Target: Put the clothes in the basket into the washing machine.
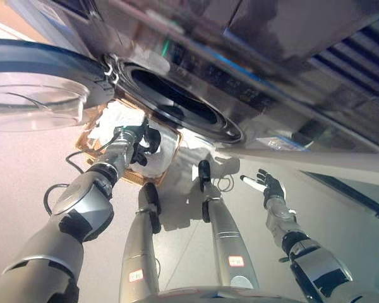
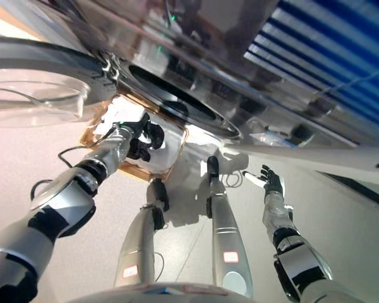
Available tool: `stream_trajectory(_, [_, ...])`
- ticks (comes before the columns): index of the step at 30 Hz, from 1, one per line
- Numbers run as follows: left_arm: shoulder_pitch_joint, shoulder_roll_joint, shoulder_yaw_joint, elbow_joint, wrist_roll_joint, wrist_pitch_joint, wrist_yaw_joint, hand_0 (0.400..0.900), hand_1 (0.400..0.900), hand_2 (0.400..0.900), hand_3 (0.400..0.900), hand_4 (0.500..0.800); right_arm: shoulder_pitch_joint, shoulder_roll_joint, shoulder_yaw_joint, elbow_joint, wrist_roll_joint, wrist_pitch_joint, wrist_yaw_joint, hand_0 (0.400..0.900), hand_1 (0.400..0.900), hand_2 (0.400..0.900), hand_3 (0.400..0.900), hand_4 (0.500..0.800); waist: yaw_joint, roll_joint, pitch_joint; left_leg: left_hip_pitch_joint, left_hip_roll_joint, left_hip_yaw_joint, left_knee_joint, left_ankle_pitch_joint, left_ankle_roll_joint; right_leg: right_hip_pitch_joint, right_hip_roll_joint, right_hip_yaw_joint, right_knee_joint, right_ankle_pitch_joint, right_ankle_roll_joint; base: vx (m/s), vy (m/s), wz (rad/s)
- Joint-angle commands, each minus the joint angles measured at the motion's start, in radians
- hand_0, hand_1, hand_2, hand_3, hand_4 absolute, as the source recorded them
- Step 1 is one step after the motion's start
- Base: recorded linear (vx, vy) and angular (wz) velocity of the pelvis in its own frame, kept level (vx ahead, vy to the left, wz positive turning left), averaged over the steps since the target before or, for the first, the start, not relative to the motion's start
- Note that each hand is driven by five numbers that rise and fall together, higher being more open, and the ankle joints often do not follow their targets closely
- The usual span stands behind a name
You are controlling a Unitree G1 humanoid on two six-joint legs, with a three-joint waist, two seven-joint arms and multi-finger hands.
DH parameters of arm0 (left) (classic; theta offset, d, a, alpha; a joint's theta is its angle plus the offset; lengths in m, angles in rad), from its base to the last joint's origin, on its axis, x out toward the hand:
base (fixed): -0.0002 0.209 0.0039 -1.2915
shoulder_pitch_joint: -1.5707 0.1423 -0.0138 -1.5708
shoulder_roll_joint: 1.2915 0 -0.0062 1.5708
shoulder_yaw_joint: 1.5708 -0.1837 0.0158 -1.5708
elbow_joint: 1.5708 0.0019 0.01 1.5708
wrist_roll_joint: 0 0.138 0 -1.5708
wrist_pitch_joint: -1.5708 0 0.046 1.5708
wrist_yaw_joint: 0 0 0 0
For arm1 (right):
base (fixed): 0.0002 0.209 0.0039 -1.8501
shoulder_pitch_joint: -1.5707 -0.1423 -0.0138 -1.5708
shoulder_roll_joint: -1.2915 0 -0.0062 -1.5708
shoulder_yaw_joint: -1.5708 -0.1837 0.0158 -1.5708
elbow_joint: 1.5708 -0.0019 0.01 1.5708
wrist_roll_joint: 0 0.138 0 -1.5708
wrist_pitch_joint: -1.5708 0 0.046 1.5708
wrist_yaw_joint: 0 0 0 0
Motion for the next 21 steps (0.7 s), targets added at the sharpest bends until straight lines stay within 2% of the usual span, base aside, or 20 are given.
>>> stream_trajectory(1, [-0.013, 0.012, 0.222, 0.065, -0.356, -0.082, 0.047, 0.4, 0.4, 0.4, 0.4, 0.5, 0.012, -0.027, -0.049, 0.038, -0.009, -0.019, -0.021, 0.9, 0.9, 0.9, 0.9, 0.8, -0.008, -0.018, -0.055, 0.133, -0.067, -0.026, -0.224, 0.085, 0.008, 0.159, 0.035, -0.054, -0.144, 0.041, 0.004, 0.04, -0.035, 0.04])
stream_trajectory(2, [-0.013, 0.013, 0.222, 0.065, -0.356, -0.083, 0.047, 0.4, 0.4, 0.4, 0.4, 0.5, 0.012, -0.027, -0.048, 0.038, -0.008, -0.019, -0.021, 0.9, 0.9, 0.9, 0.9, 0.8, -0.008, -0.018, -0.053, 0.138, -0.067, -0.026, -0.226, 0.086, 0.008, 0.163, 0.035, -0.054, -0.145, 0.041, 0.004, 0.03, -0.045, 0.05])
stream_trajectory(3, [0.02, 0.003, 0.27, 0.041, -0.425, -0.101, 0.036, 0.4, 0.4, 0.4, 0.4, 0.5, 0.015, -0.025, -0.062, 0.04, -0.002, -0.014, -0.023, 0.9, 0.9, 0.9, 0.9, 0.8, -0.003, -0.022, -0.052, 0.16, -0.069, -0.029, -0.24, 0.088, 0.007, 0.185, 0.035, -0.06, -0.157, 0.042, 0.005, 0.04, -0.045, 0.04])
stream_trajectory(4, [0.071, -0.029, 0.396, 0.003, -0.657, -0.153, 0.014, 0.4, 0.4, 0.4, 0.4, 0.5, 0.016, -0.028, -0.087, 0.041, 0.005, -0.009, -0.024, 0.9, 0.9, 0.9, 0.9, 0.8, 0.008, -0.029, -0.052, 0.197, -0.075, -0.03, -0.261, 0.089, 0.008, 0.225, 0.039, -0.062, -0.178, 0.044, 0.005, 0.05, -0.063, 0.08])
stream_trajectory(5, [0.09, -0.056, 0.469, -0.022, -0.794, -0.181, 0.019, 0.4, 0.4, 0.4, 0.4, 0.5, 0.016, -0.029, -0.097, 0.051, 0.012, -0.008, -0.019, 0.9, 0.9, 0.9, 0.9, 0.8, 0.015, -0.03, -0.051, 0.209, -0.077, -0.033, -0.267, 0.091, 0.007, 0.242, 0.038, -0.066, -0.184, 0.045, 0.005, 0.04, -0.043, 0.06])
stream_trajectory(6, [0.09, -0.057, 0.47, -0.022, -0.795, -0.182, 0.018, 0.4, 0.4, 0.4, 0.4, 0.5, 0.016, -0.03, -0.096, 0.052, 0.013, -0.008, -0.019, 0.9, 0.9, 0.9, 0.9, 0.8, 0.014, -0.029, -0.049, 0.212, -0.077, -0.034, -0.268, 0.091, 0.007, 0.245, 0.038, -0.067, -0.185, 0.045, 0.005, 0.03, -0.04, 0.1])
stream_trajectory(7, [0.117, -0.119, 0.54, -0.056, -0.973, -0.225, -0.005, 0.4, 0.4, 0.4, 0.4, 0.5, 0.01, -0.031, -0.111, 0.059, 0.026, -0.005, -0.026, 0.9, 0.9, 0.9, 0.9, 0.8, 0.024, -0.031, -0.051, 0.24, -0.08, -0.035, -0.287, 0.095, 0.003, 0.274, 0.039, -0.071, -0.205, 0.048, 0.006, 0.04, -0.03, 0.06])
stream_trajectory(8, [0.126, -0.153, 0.571, -0.072, -1.072, -0.234, -0.032, 0.4, 0.4, 0.4, 0.4, 0.5, 0.004, -0.031, -0.117, 0.067, 0.033, 0.0, -0.025, 0.9, 0.9, 0.9, 0.9, 0.8, 0.028, -0.033, -0.052, 0.255, -0.08, -0.035, -0.297, 0.098, 0.001, 0.291, 0.039, -0.075, -0.214, 0.05, 0.006, 0.04, -0.039, 0.07])
stream_trajectory(9, [0.13, -0.169, 0.574, -0.076, -1.092, -0.244, -0.03, 0.4, 0.4, 0.4, 0.4, 0.5, -0.006, -0.031, -0.115, 0.078, 0.039, 0.004, -0.029, 0.9, 0.9, 0.9, 0.9, 0.8, 0.031, -0.034, -0.051, 0.265, -0.081, -0.034, -0.3, 0.1, 0.0, 0.303, 0.04, -0.076, -0.222, 0.052, 0.006, 0.02, -0.031, 0.03])
stream_trajectory(13, [0.13, -0.269, 0.64, -0.122, -1.317, -0.294, -0.045, 0.4, 0.4, 0.4, 0.4, 0.5, -0.045, -0.001, -0.099, 0.106, 0.061, 0.015, -0.035, 0.9, 0.9, 0.9, 0.9, 0.8, 0.042, -0.042, -0.059, 0.293, -0.08, -0.038, -0.31, 0.1, -0.002, 0.336, 0.045, -0.08, -0.237, 0.054, 0.005, 0.02, -0.034, 0.0])
stream_trajectory(16, [0.096, -0.322, 0.608, -0.168, -1.323, -0.327, -0.039, 0.4, 0.4, 0.4, 0.4, 0.5, -0.071, 0.033, -0.068, 0.103, 0.069, 0.01, -0.05, 0.9, 0.9, 0.9, 0.9, 0.8, 0.04, -0.046, -0.059, 0.297, -0.079, -0.036, -0.308, 0.101, -0.001, 0.343, 0.049, -0.077, -0.242, 0.058, 0.002, 0.0, -0.006, -0.02])
stream_trajectory(21, [0.004, -0.396, 0.596, -0.162, -1.362, -0.358, -0.001, 0.4, 0.4, 0.4, 0.4, 0.5, -0.1, 0.067, -0.031, 0.117, 0.083, 0.003, -0.081, 0.9, 0.9, 0.9, 0.9, 0.8, 0.025, -0.046, -0.071, 0.299, -0.071, -0.026, -0.325, 0.11, -0.004, 0.335, 0.056, -0.069, -0.245, 0.061, 0.0, 0.01, -0.007, -0.1])
